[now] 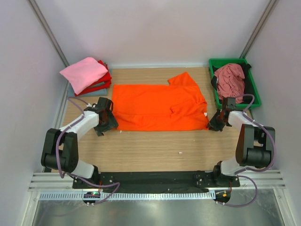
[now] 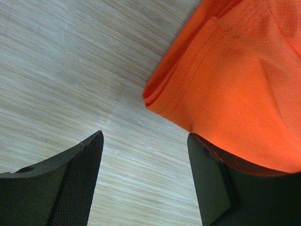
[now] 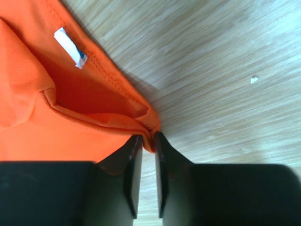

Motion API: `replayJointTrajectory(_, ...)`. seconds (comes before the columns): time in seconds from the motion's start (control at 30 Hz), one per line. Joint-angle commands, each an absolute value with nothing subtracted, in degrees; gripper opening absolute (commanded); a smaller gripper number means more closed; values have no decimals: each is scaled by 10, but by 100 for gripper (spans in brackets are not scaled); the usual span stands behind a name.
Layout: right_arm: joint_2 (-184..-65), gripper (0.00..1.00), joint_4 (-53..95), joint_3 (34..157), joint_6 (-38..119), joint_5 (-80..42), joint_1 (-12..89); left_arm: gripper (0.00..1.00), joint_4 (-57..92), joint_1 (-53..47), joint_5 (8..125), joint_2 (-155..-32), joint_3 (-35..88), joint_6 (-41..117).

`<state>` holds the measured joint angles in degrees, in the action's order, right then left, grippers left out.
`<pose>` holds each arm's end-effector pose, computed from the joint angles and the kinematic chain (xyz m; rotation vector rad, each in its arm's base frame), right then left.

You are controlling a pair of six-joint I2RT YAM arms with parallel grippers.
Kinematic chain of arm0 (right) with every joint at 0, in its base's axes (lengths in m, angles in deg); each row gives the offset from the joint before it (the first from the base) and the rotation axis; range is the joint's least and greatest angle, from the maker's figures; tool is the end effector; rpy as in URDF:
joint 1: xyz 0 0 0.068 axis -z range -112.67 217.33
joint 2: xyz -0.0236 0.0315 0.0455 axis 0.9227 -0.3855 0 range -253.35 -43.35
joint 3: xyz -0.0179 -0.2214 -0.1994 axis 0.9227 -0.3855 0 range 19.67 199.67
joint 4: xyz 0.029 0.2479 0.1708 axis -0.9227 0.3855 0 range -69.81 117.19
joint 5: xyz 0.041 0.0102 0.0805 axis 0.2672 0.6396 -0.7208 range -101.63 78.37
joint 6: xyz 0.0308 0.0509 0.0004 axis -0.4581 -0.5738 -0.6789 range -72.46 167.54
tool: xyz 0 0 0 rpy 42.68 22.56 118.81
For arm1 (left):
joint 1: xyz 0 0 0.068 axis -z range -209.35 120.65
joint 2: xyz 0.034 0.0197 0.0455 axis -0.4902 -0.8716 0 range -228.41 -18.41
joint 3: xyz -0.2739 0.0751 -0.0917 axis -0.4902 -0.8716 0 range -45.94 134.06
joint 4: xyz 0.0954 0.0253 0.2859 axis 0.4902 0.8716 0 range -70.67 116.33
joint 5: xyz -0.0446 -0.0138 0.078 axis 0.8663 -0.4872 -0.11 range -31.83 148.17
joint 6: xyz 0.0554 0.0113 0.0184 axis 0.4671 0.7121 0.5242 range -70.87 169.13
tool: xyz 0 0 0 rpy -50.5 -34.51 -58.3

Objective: Fold and stack the t-shirts
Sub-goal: Fold the tshirt

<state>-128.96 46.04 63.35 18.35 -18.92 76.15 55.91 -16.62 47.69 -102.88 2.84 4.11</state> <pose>0.2941 -0.0401 0.1466 0.8691 2.6301 0.2700 0.2912 -0.0578 0.1718 -0.8121 2.6626 0.0140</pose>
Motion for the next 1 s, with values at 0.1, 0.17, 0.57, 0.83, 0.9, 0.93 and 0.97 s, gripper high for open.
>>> replayJointTrajectory(0.1, -1312, 12, 423, 624, 185, -195, 765, 72, 533, -168, 449, -1015, 20, 29)
replayJointTrajectory(0.17, -1310, 9, 424, 625, 186, -195, 765, 70, 526, -168, 441, -1016, 19, 27)
replayJointTrajectory(0.57, -1315, 4, 418, 621, 191, -212, 766, 61, 448, -168, 431, -1049, 14, 11)
replayJointTrajectory(0.83, -1318, 1, 418, 621, 191, -218, 766, 9, 423, -168, 442, -1082, 14, 3)
replayJointTrajectory(0.9, -1313, 1, 425, 622, 190, -216, 766, 0, 438, -168, 438, -1076, 17, 3)
replayJointTrajectory(0.93, -1311, 1, 429, 623, 189, -214, 765, 0, 447, -169, 435, -1070, 20, 3)
replayJointTrajectory(0.97, -1301, 1, 437, 623, 184, -209, 765, 0, 458, -169, 425, -1057, 23, 2)
